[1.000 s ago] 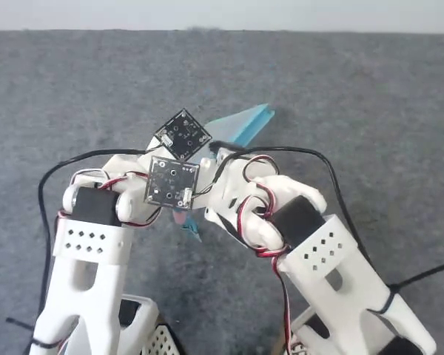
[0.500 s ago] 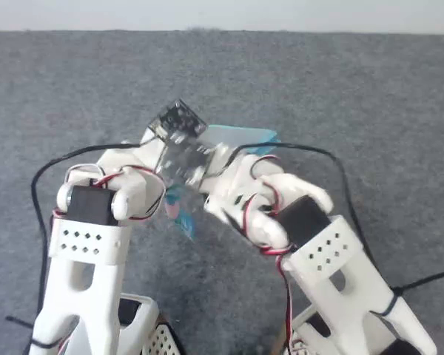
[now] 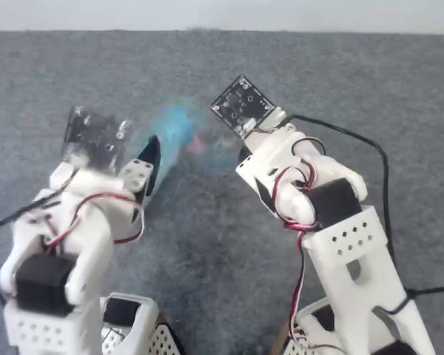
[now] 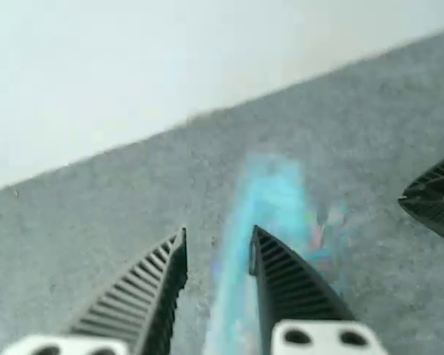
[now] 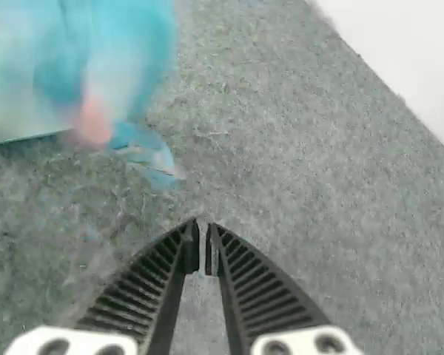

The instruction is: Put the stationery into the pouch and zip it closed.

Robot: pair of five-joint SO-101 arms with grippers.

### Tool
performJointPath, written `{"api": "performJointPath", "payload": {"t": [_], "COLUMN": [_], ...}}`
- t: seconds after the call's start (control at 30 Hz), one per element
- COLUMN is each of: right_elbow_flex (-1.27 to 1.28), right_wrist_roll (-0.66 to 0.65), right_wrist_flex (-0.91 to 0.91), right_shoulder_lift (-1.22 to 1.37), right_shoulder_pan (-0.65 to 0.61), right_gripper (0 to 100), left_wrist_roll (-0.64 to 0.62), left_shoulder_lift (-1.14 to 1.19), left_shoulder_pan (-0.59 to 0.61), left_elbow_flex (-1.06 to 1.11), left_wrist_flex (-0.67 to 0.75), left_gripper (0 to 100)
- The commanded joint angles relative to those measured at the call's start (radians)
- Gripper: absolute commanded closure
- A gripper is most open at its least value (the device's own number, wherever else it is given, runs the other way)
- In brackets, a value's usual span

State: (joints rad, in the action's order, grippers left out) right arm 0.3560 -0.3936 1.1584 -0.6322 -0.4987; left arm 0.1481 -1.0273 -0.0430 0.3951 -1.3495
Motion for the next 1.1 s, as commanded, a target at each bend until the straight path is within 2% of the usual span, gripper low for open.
{"api": "performJointPath", "payload": {"t": [0.0,0.1,0.2,0.33,0.43,0.53,0.63,0.8,1.07], "right_elbow_flex": [-0.054,-0.055,-0.035,0.066,0.132,0.150,0.169,0.169,0.155], "right_wrist_roll": [0.009,0.005,0.000,-0.092,-0.084,-0.086,-0.091,-0.097,-0.132], "right_wrist_flex": [0.004,0.001,0.001,-0.013,-0.053,-0.019,-0.036,-0.038,-0.160], "right_shoulder_lift": [-0.010,-0.008,-0.005,-0.007,-0.018,-0.007,0.021,0.143,0.387], "right_shoulder_pan": [0.008,0.004,0.007,0.001,-0.024,0.068,0.170,0.259,0.286], "right_gripper": [99.1,99.1,99.0,99.0,99.0,98.9,98.9,98.8,98.8], "left_wrist_roll": [0.012,0.015,0.034,0.058,0.058,0.060,0.060,0.072,-0.025], "left_shoulder_lift": [0.000,0.012,0.017,0.017,0.017,0.017,0.018,0.020,0.020], "left_shoulder_pan": [0.002,0.002,0.009,0.009,0.011,0.077,0.161,0.132,0.123], "left_elbow_flex": [0.015,0.061,0.073,0.108,0.168,0.255,0.361,0.555,0.644], "left_wrist_flex": [0.041,0.044,0.046,0.040,0.064,0.104,0.219,0.371,0.384], "left_gripper": [92,98,99,98,98,97,93,91,91]}}
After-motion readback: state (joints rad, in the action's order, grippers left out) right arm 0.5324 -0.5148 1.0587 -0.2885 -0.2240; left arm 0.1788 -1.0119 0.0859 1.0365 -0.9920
